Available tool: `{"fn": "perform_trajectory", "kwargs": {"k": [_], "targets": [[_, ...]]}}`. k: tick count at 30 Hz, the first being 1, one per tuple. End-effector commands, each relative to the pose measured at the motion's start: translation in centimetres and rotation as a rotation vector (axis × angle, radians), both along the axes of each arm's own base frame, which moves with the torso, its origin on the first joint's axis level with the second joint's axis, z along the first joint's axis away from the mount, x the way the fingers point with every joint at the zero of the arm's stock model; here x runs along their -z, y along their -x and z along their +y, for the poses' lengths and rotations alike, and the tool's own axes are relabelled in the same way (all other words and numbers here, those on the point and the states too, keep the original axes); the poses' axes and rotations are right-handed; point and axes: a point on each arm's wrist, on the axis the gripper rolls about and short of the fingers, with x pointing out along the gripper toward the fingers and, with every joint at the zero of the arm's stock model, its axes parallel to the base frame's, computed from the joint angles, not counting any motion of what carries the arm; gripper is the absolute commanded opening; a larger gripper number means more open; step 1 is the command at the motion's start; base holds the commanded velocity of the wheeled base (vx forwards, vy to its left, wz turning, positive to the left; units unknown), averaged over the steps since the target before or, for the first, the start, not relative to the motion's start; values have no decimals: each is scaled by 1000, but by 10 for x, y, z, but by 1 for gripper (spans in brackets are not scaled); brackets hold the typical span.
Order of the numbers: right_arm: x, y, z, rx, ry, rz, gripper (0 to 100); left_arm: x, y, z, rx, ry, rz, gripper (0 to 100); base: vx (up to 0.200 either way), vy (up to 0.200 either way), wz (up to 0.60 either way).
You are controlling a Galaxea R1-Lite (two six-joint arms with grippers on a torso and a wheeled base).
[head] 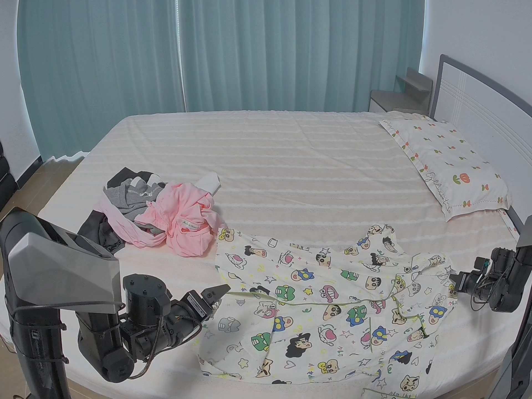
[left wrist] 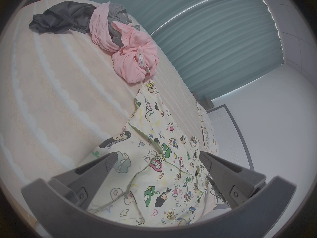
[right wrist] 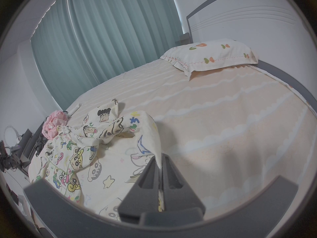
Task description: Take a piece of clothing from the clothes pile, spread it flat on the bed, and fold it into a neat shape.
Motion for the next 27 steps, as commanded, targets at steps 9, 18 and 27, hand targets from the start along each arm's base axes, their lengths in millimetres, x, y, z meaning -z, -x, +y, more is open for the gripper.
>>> {"fn": "perform_trajectory", "kwargs": {"k": [9, 18, 27], "targets": [[0, 1, -1, 7, 6, -4, 100, 13, 12, -10, 59, -31, 53, 100, 0, 0, 0], [0, 5, 8, -22, -4, 10, 100, 30, 40, -3, 313, -184, 102, 100, 0, 0, 0], [1, 7, 11, -31, -7, 20, 100, 14, 62, 10, 520, -193, 65, 100, 0, 0, 0]]}}
